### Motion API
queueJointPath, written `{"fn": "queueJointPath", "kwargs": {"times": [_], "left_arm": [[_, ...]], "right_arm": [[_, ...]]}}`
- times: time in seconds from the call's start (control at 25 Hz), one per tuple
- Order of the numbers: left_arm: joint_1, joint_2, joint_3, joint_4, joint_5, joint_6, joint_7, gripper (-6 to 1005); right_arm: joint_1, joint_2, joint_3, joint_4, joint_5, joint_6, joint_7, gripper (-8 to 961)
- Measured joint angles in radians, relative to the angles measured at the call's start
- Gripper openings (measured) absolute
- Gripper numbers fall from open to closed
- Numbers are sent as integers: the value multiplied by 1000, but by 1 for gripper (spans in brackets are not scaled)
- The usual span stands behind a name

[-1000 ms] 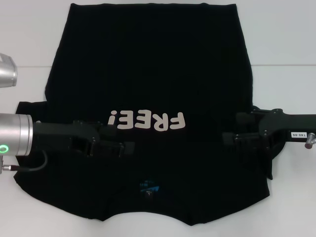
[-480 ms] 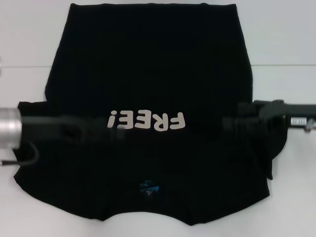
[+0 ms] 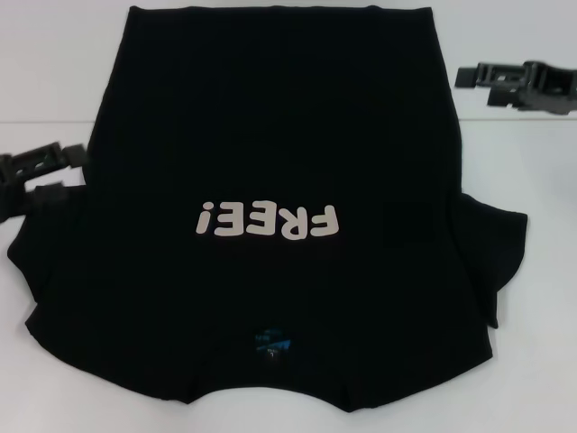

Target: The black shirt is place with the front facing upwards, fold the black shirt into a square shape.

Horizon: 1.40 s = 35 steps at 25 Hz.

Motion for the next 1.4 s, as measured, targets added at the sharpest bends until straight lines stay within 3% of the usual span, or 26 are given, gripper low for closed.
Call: {"fn": "queueJointPath", "kwargs": {"times": [0.12,0.36,0.56,0.8,1.24,1.4], "left_arm": [[5,11,-32,-43,50,-16,-12,941],[19,16,-105,-86,116,-38,-20,940],[35,16,-154,-86,122,-52,-27,869],[40,11,-153,-97,168,-117,-29,784],[37,13,-157,-139,197,-231,-23,301],[34,14,-153,-140,197,-239,-19,212]], "right_arm": [[11,-15,1,0,-1,18,45,941],[10,-21,2,-4,-1,31,79,941],[6,-24,2,-5,-1,32,84,941],[3,-24,1,2,-4,22,85,941],[2,-24,-5,3,-6,9,100,941],[2,-24,-1,3,-6,9,100,941]]}}
